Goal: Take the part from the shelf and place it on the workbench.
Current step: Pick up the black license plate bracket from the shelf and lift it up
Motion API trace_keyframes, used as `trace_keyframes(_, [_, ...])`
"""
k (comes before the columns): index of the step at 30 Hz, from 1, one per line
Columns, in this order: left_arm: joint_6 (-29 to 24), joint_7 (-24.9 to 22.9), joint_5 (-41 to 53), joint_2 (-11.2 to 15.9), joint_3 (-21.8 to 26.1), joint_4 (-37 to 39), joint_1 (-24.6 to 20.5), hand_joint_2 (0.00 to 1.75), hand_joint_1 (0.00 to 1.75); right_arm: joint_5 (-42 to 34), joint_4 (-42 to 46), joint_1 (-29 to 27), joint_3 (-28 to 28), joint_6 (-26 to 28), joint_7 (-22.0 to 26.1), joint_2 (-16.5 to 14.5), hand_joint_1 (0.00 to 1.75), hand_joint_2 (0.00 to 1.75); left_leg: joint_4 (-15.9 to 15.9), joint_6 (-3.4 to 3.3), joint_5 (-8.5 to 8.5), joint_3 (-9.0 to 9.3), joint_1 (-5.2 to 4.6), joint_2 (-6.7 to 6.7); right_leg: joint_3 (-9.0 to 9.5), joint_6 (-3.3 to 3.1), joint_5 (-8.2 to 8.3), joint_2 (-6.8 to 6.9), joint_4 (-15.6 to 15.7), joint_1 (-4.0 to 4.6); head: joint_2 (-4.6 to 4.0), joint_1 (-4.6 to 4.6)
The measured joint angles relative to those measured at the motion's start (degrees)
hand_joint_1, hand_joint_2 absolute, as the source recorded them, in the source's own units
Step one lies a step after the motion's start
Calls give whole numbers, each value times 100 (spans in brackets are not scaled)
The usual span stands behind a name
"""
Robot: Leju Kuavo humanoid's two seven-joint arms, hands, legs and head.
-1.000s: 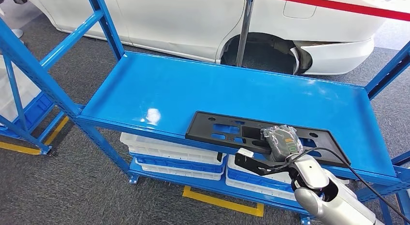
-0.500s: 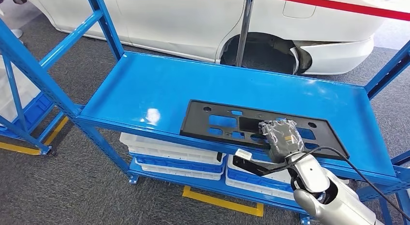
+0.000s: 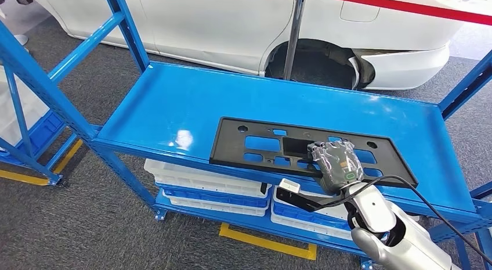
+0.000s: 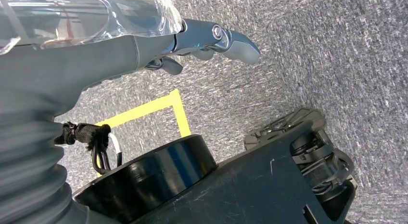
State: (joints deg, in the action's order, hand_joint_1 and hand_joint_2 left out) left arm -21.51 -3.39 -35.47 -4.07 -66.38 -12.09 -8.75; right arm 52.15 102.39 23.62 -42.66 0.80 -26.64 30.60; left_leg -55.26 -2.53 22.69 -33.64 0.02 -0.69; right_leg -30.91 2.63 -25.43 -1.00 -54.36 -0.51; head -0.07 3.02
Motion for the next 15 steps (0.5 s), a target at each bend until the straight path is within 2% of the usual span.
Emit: trace_keyframes(15, [1,0,3,0,0,0,-1,175,0,0,1,0,0,-1,0,-4,175,175,0,0,0,0,0,0,0,0,0,0,0,0,0,0])
